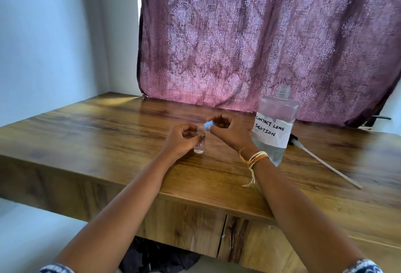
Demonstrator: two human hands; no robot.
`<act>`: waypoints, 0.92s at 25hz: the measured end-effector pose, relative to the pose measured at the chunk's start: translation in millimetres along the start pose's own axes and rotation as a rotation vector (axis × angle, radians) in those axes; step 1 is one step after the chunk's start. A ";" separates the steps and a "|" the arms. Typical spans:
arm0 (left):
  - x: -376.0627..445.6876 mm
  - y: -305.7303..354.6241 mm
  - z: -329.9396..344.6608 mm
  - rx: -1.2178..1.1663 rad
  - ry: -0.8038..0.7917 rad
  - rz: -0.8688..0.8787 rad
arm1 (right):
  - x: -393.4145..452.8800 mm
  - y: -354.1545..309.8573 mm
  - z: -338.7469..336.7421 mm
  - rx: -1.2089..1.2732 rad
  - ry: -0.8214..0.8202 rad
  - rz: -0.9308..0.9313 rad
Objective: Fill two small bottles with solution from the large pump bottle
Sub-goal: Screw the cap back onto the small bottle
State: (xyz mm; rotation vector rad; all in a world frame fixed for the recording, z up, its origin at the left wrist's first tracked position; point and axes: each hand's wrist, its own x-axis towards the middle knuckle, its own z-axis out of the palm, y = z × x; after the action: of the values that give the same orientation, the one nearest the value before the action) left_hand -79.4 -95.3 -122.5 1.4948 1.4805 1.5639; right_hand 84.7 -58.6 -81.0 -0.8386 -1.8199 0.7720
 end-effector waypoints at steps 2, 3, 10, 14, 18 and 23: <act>-1.3 1.0 -0.1 -0.004 -0.009 0.017 | -1.4 -3.8 1.8 0.009 -0.035 -0.059; -1.6 1.3 0.0 -0.001 -0.018 0.026 | -1.5 -4.6 3.9 0.005 -0.053 -0.081; -5.2 5.7 0.4 -0.043 -0.064 0.062 | -2.8 -3.7 13.0 0.004 -0.117 -0.095; -6.0 7.1 1.1 -0.036 -0.059 0.070 | -3.2 -2.4 13.9 0.038 -0.056 -0.060; -8.2 6.7 1.7 -0.026 -0.057 0.084 | -5.5 1.2 23.3 -0.083 0.054 -0.060; -5.6 4.8 -0.7 -0.011 -0.065 0.076 | -5.5 -2.3 16.0 0.041 -0.087 -0.021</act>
State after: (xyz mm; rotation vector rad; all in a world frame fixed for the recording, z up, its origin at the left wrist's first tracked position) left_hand -77.1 -101.9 -120.0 1.5977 1.3914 1.5487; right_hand 71.1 -66.6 -87.4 -0.7686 -1.8803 0.8413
